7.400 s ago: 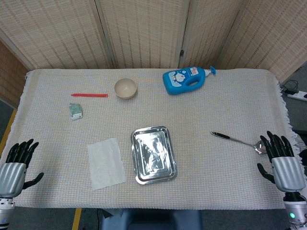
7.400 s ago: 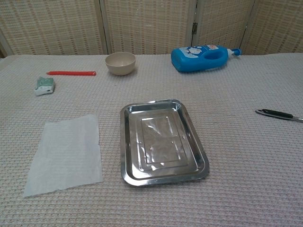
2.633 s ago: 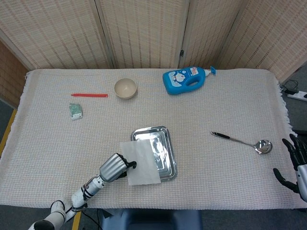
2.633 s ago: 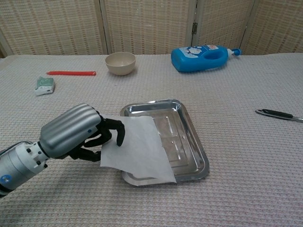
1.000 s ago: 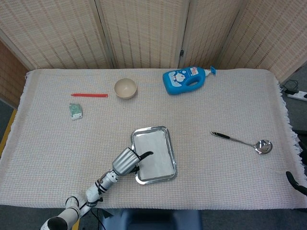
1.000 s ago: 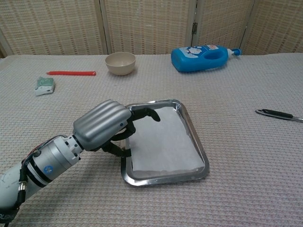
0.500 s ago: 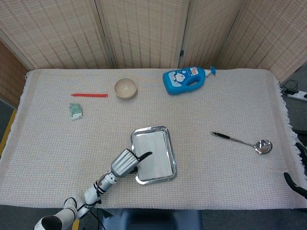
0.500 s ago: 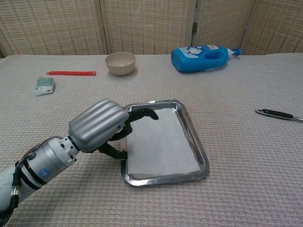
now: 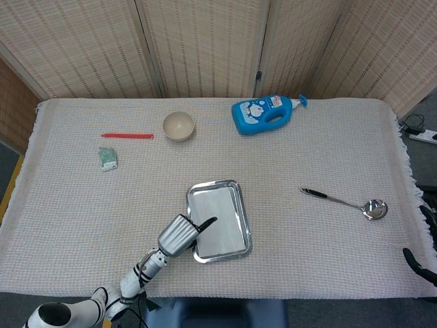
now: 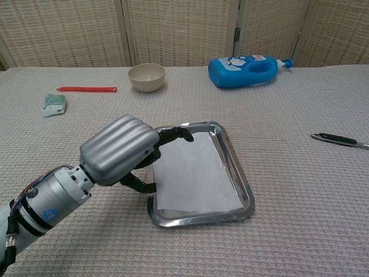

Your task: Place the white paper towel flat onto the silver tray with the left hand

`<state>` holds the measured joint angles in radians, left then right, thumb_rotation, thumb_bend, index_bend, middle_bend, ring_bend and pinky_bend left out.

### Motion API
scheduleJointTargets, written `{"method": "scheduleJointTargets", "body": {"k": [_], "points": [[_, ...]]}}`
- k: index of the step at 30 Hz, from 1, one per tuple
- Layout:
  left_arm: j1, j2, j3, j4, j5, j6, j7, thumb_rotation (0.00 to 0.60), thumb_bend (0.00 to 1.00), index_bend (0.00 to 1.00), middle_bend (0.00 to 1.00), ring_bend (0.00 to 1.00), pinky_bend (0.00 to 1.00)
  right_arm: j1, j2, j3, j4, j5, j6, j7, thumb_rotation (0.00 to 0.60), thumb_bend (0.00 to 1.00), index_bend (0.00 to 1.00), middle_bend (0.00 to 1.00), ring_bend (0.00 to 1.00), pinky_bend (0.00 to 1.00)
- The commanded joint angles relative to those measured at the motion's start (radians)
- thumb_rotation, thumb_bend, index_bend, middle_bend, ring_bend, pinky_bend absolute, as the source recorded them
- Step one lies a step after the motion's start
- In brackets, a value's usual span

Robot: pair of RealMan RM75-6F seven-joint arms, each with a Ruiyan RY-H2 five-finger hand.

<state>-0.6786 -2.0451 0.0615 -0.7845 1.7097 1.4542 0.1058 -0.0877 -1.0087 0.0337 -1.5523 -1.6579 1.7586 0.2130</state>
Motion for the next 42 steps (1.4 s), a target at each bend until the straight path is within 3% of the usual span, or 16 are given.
{"method": "scheduleJointTargets", "body": {"k": [1,7,17,25,31,34,42], "points": [[-0.002,0.026,-0.018,-0.073,0.008,-0.008,0.086,0.6,0.15,0.28,1.0,1.0,1.0,-0.002,0.002,-0.001,0.0,-0.005,0.005,0.003,0.6,0.36,0.0,0.0,0.0,0.0],[-0.009,0.039,-0.037,-0.141,0.014,-0.032,0.187,0.6,0.13,0.28,1.0,1.0,1.0,-0.001,0.004,-0.003,0.001,-0.007,0.004,0.011,0.6,0.36,0.0,0.0,0.0,0.0],[-0.018,0.045,-0.069,-0.127,-0.022,-0.117,0.28,0.6,0.13,0.25,1.0,1.0,1.0,-0.006,0.011,-0.004,0.004,-0.009,0.013,0.029,0.6,0.36,0.0,0.0,0.0,0.0],[0.016,0.188,-0.063,-0.425,-0.058,-0.174,0.462,0.6,0.12,0.25,1.0,1.0,1.0,-0.002,0.013,-0.004,0.002,-0.011,0.007,0.034,0.6,0.36,0.0,0.0,0.0,0.0],[0.016,0.218,-0.081,-0.517,-0.082,-0.217,0.59,0.6,0.12,0.24,1.0,1.0,1.0,-0.013,0.015,-0.012,-0.002,-0.039,0.038,0.032,0.6,0.36,0.0,0.0,0.0,0.0],[0.012,0.218,-0.091,-0.514,-0.088,-0.232,0.641,0.6,0.12,0.23,1.0,1.0,1.0,-0.018,0.019,-0.013,0.002,-0.041,0.047,0.044,0.6,0.36,0.0,0.0,0.0,0.0],[-0.002,0.187,-0.099,-0.461,-0.053,-0.221,0.607,0.6,0.12,0.22,1.0,1.0,1.0,-0.027,0.025,-0.013,0.009,-0.039,0.064,0.067,0.6,0.36,0.0,0.0,0.0,0.0]]}}
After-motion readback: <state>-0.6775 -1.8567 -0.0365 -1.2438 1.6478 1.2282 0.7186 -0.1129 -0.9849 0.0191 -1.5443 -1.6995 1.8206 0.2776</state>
